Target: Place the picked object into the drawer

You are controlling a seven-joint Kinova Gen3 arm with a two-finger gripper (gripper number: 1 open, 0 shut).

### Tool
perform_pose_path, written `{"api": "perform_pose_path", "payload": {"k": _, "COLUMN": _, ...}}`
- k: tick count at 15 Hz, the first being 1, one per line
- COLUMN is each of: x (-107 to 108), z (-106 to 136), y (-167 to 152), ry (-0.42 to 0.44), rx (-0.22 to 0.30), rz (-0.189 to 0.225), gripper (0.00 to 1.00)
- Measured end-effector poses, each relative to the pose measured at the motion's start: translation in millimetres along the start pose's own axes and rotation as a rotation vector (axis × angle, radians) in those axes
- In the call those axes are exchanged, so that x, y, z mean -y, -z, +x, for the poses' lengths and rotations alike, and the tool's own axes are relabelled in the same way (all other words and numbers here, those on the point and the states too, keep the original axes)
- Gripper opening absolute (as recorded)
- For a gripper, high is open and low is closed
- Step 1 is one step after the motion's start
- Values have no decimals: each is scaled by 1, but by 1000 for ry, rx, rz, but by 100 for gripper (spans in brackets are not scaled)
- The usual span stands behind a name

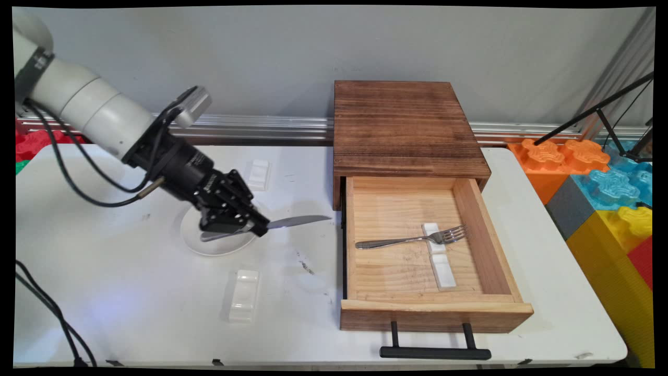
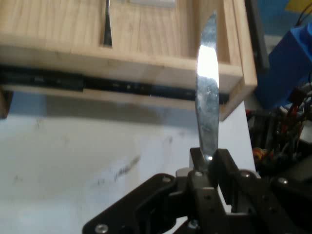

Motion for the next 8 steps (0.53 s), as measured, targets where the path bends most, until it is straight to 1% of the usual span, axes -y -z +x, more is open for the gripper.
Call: {"api": "perform_pose_path", "payload": {"k": 8, "x": -7, "z": 71, "y": -23, "ry": 20, "rx": -23, "rz": 11, "gripper": 0}}
